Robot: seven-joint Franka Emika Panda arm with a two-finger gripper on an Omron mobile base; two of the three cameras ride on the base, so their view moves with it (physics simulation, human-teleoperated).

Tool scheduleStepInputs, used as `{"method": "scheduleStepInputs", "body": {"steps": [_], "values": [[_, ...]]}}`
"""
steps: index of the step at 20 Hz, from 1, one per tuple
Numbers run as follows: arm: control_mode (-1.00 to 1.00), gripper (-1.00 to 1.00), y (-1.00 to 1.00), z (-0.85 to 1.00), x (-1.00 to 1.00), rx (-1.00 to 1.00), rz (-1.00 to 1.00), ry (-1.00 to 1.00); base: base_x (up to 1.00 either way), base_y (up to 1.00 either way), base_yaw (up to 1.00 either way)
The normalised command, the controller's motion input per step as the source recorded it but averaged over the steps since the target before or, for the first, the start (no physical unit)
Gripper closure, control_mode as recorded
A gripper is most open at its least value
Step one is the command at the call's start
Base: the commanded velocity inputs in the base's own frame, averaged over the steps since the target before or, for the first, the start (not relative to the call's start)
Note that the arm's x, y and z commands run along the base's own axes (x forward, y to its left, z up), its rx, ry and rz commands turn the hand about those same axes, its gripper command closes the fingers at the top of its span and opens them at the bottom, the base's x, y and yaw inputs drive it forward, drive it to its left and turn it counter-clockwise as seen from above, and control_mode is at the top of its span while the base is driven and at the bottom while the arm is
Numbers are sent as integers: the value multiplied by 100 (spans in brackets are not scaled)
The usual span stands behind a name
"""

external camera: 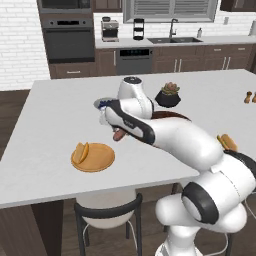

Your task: Place one bun and one sausage from the bowl on each plate.

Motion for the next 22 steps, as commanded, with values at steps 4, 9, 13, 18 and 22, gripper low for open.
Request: {"method": "scheduleStepInputs", "body": {"steps": [4, 9, 13, 18, 22], "values": [[-100, 100, 59, -63, 31, 0, 5, 0, 0, 0, 0], [-100, 100, 21, -70, 33, 0, 0, 0, 0, 0, 0], [-100, 100, 0, -69, 26, 0, 0, 0, 0, 0, 0], [-100, 100, 6, -53, 16, 0, 0, 0, 0, 0, 0], [-100, -100, 15, -17, 36, 0, 0, 0, 0, 0, 0]]}}
